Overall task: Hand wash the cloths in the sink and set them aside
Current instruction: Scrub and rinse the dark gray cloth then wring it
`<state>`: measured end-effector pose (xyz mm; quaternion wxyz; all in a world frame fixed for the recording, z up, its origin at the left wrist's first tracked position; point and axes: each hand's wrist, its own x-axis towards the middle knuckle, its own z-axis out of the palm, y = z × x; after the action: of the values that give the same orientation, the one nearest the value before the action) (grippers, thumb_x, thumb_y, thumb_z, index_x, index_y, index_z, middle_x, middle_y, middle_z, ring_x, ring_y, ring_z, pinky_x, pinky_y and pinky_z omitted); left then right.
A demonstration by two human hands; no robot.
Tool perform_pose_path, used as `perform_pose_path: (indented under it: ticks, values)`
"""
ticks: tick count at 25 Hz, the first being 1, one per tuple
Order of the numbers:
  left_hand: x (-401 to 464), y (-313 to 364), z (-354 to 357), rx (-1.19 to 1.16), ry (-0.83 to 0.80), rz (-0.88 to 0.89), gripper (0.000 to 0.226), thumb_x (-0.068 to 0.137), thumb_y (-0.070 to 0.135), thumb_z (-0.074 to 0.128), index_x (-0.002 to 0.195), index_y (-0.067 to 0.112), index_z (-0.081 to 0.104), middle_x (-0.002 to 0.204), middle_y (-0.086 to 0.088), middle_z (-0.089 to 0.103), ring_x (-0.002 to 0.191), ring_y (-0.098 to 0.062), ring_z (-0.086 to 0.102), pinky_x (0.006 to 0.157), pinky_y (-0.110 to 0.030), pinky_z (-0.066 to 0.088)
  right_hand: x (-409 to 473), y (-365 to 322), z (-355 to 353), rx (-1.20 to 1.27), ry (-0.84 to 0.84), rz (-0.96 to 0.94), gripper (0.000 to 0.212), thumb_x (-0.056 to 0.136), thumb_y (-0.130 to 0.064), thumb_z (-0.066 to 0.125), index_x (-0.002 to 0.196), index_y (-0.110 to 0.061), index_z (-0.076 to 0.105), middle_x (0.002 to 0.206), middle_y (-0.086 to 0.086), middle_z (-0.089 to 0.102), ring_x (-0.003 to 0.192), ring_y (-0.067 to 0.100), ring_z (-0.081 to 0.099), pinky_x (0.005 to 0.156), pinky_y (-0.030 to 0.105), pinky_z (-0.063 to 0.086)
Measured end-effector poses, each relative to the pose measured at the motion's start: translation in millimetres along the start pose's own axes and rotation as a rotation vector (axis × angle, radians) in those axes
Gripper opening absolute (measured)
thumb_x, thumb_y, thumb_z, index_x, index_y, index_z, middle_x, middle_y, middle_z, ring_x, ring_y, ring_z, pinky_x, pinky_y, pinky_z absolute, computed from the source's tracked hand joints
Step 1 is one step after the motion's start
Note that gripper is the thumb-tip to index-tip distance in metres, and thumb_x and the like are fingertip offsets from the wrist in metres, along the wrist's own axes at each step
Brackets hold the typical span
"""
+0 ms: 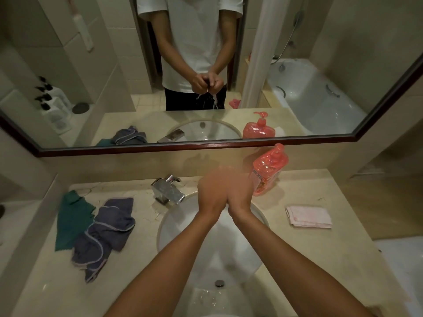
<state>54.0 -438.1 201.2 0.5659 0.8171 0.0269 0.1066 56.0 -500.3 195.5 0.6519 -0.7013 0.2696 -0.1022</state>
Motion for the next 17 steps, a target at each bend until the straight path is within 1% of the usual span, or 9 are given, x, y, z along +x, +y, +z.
perform_pose_path:
  ticks: [2, 3, 5, 7, 9, 12, 15, 17]
  values:
    - [-0.4, -2.2, 6.8, -0.064, 0.016, -0.092, 0.056, 0.105, 0.035, 0.037, 0.051, 0.024, 0.037, 0.045, 0.009, 0.041, 0.045, -0.007, 0.038, 0.052, -0.031, 0.032, 3.2, -1.9, -3.5, -0.056, 0.015, -0.138, 0.061, 0.099, -0.034, 0.06, 0.045, -0.011, 0.042, 0.04, -0.008, 0.039, 0.042, 0.007, 0.036, 0.046, 0.025, 0.032]
    - [-0.5, -3.6, 10.5, -0.123, 0.02, -0.156, 0.057, 0.106, 0.033, 0.039, 0.05, 0.021, 0.038, 0.045, 0.009, 0.043, 0.045, -0.007, 0.039, 0.052, -0.031, 0.033, 4.2, -2.3, -4.6, -0.079, 0.01, -0.188, 0.062, 0.1, -0.031, 0.06, 0.044, -0.016, 0.038, 0.037, -0.009, 0.035, 0.04, 0.007, 0.033, 0.043, 0.022, 0.028]
    - [0.3, -8.4, 17.4, -0.222, 0.017, -0.261, 0.059, 0.106, 0.03, 0.043, 0.048, 0.018, 0.042, 0.043, 0.008, 0.046, 0.044, -0.007, 0.041, 0.053, -0.03, 0.036, 7.2, 0.2, -6.0, -0.121, 0.007, -0.243, 0.062, 0.1, -0.024, 0.059, 0.043, -0.021, 0.035, 0.037, -0.01, 0.034, 0.038, 0.007, 0.033, 0.043, 0.022, 0.025]
    - [0.1, -12.9, 21.1, -0.244, 0.013, -0.303, 0.058, 0.105, 0.027, 0.044, 0.048, 0.017, 0.047, 0.043, 0.008, 0.049, 0.044, -0.007, 0.045, 0.055, -0.029, 0.038, 11.0, 6.7, -7.5, -0.151, -0.009, -0.27, 0.062, 0.101, -0.021, 0.058, 0.043, -0.022, 0.036, 0.038, -0.009, 0.036, 0.039, 0.006, 0.034, 0.045, 0.025, 0.027]
    - [-0.5, -17.0, 23.2, -0.249, -0.001, -0.309, 0.058, 0.105, 0.025, 0.045, 0.048, 0.017, 0.045, 0.042, 0.008, 0.048, 0.044, -0.007, 0.045, 0.056, -0.029, 0.038, 14.0, 14.4, -7.5, -0.146, -0.025, -0.272, 0.062, 0.101, -0.018, 0.057, 0.043, -0.022, 0.035, 0.037, -0.009, 0.034, 0.038, 0.007, 0.034, 0.044, 0.021, 0.025]
    - [-0.4, -22.3, 26.7, -0.227, -0.007, -0.341, 0.06, 0.105, 0.023, 0.045, 0.046, 0.02, 0.043, 0.041, 0.008, 0.047, 0.043, -0.008, 0.043, 0.056, -0.029, 0.037, 19.9, 25.0, -6.1, -0.137, -0.038, -0.267, 0.061, 0.101, -0.016, 0.056, 0.045, -0.021, 0.032, 0.038, -0.009, 0.032, 0.039, 0.008, 0.033, 0.043, 0.02, 0.024]
    - [-0.9, -25.8, 29.1, -0.245, -0.008, -0.404, 0.062, 0.105, 0.023, 0.045, 0.043, 0.02, 0.047, 0.04, 0.007, 0.049, 0.04, -0.006, 0.044, 0.052, -0.027, 0.037, 24.1, 32.7, -5.4, -0.153, -0.042, -0.313, 0.063, 0.101, -0.014, 0.056, 0.044, -0.023, 0.032, 0.038, -0.01, 0.032, 0.039, 0.009, 0.033, 0.044, 0.02, 0.024]
    - [-2.5, -26.6, 31.3, -0.264, -0.008, -0.441, 0.059, 0.105, 0.025, 0.044, 0.047, 0.018, 0.051, 0.041, 0.006, 0.051, 0.04, -0.008, 0.047, 0.051, -0.026, 0.037, 23.9, 35.7, -6.2, -0.18, -0.054, -0.35, 0.062, 0.101, -0.014, 0.056, 0.044, -0.024, 0.034, 0.04, -0.01, 0.034, 0.039, 0.009, 0.032, 0.045, 0.023, 0.025]
